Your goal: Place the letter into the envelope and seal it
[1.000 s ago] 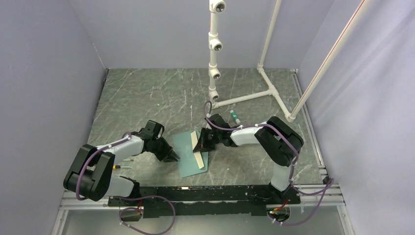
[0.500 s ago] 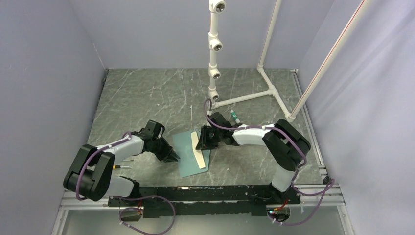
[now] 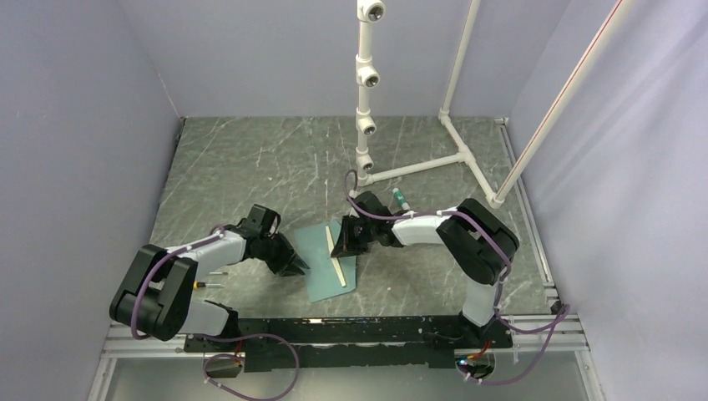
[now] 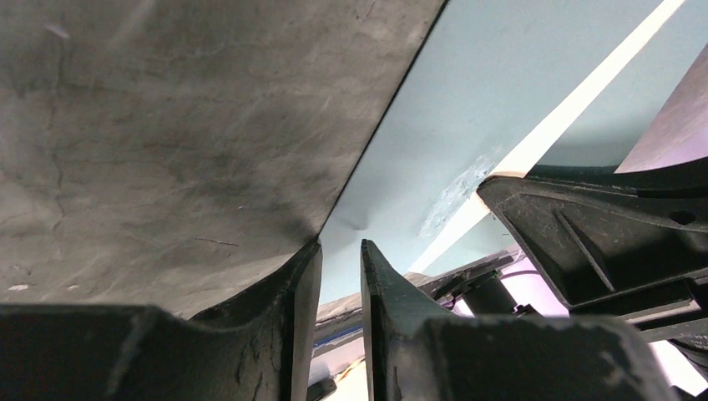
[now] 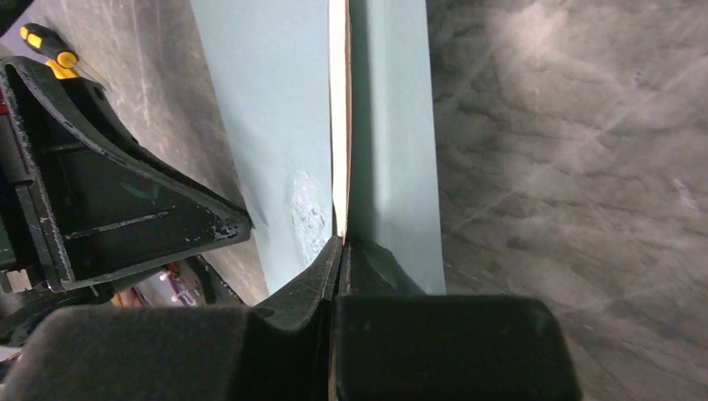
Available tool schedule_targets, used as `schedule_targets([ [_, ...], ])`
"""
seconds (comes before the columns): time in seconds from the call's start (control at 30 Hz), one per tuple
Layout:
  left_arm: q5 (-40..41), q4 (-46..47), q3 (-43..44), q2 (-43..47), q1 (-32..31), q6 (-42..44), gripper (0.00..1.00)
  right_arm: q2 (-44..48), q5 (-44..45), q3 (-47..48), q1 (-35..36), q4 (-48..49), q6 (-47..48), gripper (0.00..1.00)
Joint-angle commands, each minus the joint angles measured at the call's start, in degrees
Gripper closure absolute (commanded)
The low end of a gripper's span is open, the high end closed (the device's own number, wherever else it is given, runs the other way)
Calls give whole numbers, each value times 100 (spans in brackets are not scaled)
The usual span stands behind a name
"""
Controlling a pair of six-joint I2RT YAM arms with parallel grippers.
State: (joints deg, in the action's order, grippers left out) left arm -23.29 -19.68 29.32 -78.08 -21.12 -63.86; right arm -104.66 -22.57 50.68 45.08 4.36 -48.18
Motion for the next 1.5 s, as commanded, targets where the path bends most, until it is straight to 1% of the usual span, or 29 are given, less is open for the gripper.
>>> schedule_targets([
  [0.0, 493, 396, -231, -221, -23, 159, 69, -240, -157, 74, 30, 398, -264, 100],
  [0.2, 483, 435, -269, -116, -23, 114, 68, -256, -282, -84, 57, 715, -494, 100],
  [0.23, 483, 438, -269, -109, -23, 125, 68, -236, -272, -98, 63, 711, -453, 98],
  [0.4, 589, 299, -232, -68, -23, 206, 68, 31, 71, -104, 65, 332, -163, 77],
  [0.43, 612, 272, -234, -36, -23, 207, 68, 119, 185, -106, 58, 237, -100, 74],
  [0.5, 686, 179, -240, 36, -23, 190, 68, 291, 380, -104, 59, 43, 24, 72],
  [0.6, 762, 111, -248, 103, -23, 180, 69, 435, 582, -69, 55, -143, 180, 73],
  [0.73, 778, 133, -218, 15, -23, 217, 69, 320, 479, -9, 63, -134, 217, 86],
  [0.8, 741, 152, -208, -49, -22, 224, 70, 240, 464, 16, 69, -146, 226, 88],
  [0.83, 738, 150, -203, -63, -23, 224, 70, 229, 470, 17, 63, -148, 237, 88],
  [0.97, 751, 128, -185, -93, -23, 241, 70, 297, 579, -1, 67, -185, 278, 71],
  [1.0, 755, 116, -184, -96, -23, 249, 70, 348, 623, 2, 64, -230, 301, 69],
  [1.23, 844, -2, -177, -32, -23, 251, 70, 742, 1071, 13, 71, -605, 617, 58],
  [1.3, 927, -86, -152, -23, -23, 258, 71, 763, 1190, 72, 95, -736, 782, 53],
  [1.47, 967, -103, -126, 40, -23, 295, 70, 702, 1433, 326, 236, -1060, 1073, 48],
])
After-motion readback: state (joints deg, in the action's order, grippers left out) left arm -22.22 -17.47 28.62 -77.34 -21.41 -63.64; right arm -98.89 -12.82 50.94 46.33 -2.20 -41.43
